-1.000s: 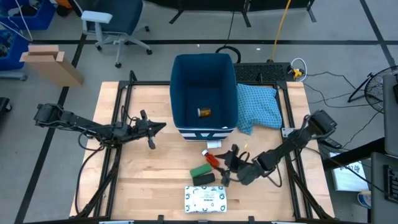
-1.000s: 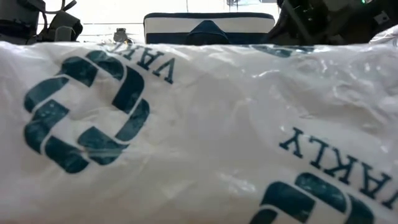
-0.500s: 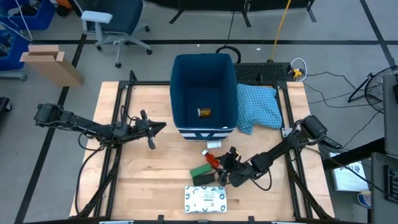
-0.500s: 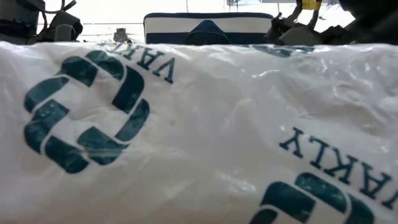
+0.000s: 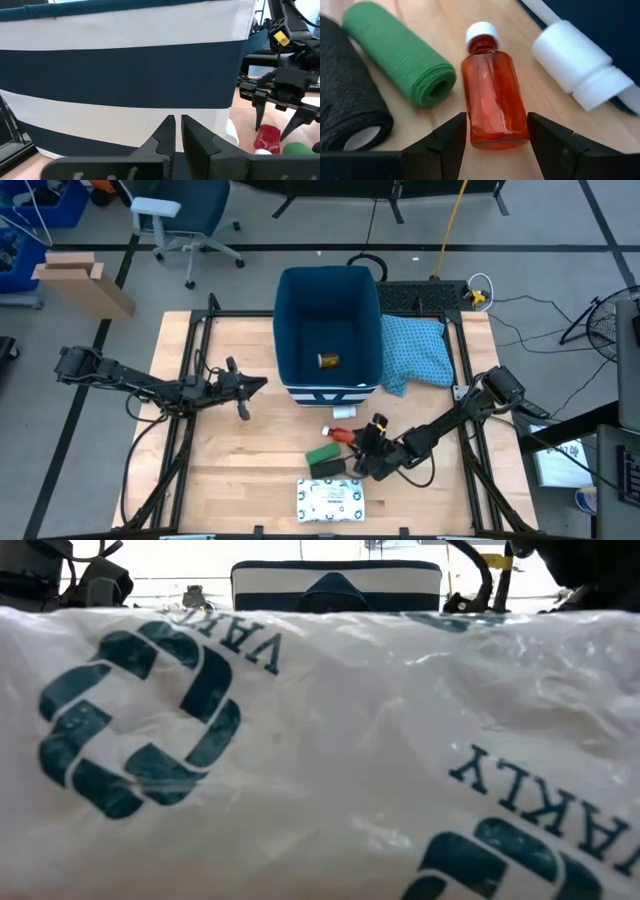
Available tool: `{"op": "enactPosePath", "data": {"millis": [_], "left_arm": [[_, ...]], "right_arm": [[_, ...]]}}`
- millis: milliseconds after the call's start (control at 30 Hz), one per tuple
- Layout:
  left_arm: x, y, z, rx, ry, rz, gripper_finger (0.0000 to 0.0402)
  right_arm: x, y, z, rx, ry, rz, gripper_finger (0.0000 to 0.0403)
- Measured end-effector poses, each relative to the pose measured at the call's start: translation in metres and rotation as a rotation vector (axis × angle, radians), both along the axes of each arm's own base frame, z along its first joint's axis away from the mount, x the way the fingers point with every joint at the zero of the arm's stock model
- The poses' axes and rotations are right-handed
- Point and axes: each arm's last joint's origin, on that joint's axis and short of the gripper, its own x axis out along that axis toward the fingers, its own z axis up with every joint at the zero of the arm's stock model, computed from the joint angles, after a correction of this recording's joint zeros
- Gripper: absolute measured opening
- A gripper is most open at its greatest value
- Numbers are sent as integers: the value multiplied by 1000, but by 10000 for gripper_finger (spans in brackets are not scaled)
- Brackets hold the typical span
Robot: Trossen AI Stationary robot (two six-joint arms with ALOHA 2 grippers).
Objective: Pick & place medical supplies in basket/bin
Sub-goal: Put the red pill bottle into the blue bin
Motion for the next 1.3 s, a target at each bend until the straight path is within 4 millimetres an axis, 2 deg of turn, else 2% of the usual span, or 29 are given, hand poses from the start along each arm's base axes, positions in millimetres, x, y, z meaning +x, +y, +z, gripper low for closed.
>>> {"op": "enactPosePath", "data": {"millis": [233, 367, 667, 933, 1100, 1300], "left_arm": [[0, -1, 0, 1, 0, -37, 35], [0, -1, 0, 1, 0, -37, 35], [0, -1, 0, 1, 1, -37, 35], [0, -1, 0, 1, 1, -38, 35], [0, -1, 0, -4, 1, -51, 35], [1, -2, 0, -9, 0, -72, 35]], "right_arm": [[1, 1, 1, -122, 44, 119, 201], [3, -2, 1, -143, 55, 128, 202], [13, -16, 0, -4, 120, 230, 197], [15, -19, 4, 11, 124, 285, 160], [12, -20, 18, -18, 120, 332, 157], [1, -28, 52, -70, 104, 334, 163]]}}
